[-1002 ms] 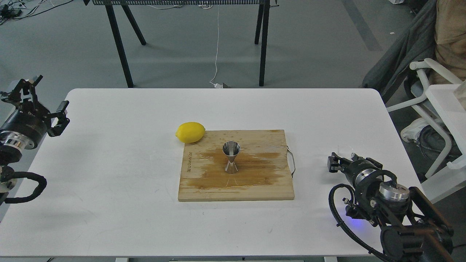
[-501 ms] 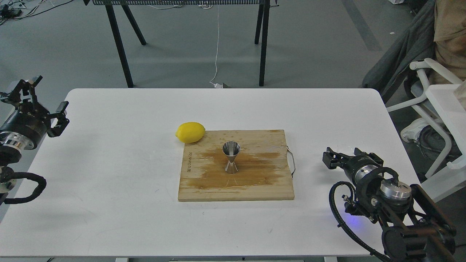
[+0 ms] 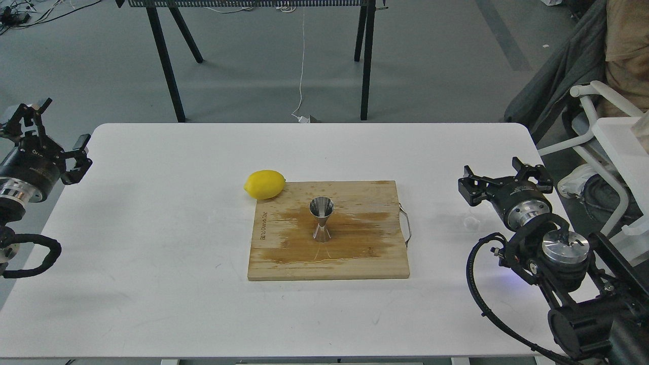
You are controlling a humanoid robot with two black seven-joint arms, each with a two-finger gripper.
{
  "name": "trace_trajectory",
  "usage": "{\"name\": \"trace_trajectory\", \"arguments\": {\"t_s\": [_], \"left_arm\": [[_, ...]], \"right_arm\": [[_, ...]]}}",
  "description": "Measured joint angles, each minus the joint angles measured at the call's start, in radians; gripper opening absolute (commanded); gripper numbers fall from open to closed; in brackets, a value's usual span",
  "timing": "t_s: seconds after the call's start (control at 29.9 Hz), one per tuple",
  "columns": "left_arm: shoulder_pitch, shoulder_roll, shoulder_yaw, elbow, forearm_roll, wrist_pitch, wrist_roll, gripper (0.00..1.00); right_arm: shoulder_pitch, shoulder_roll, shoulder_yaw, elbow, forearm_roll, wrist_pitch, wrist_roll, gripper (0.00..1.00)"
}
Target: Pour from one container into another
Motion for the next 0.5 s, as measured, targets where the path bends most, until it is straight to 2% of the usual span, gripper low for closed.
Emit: {"name": "trace_trajectory", "arguments": {"t_s": [0.2,0.37,0.5], "left_arm": [[-0.019,-0.006,-0.003,0.000,-0.028,0.000,0.000,1.00],[-0.023,-0.024,-0.003,0.000,-0.032,0.000,0.000,1.00],[-0.033,-0.036,-0.004,0.000,-0.033,0.000,0.000,1.00]], "right_arm": [[0.033,-0.024,-0.012,-0.050,-0.217,0.241,-0.082,0.99],[0.064,-0.030,-0.015,-0.176,-0.237,0.523,-0.108,0.99],[0.083,-0.031,-0.019,-0.222,-0.241,0.640,-0.127,0.99]]}}
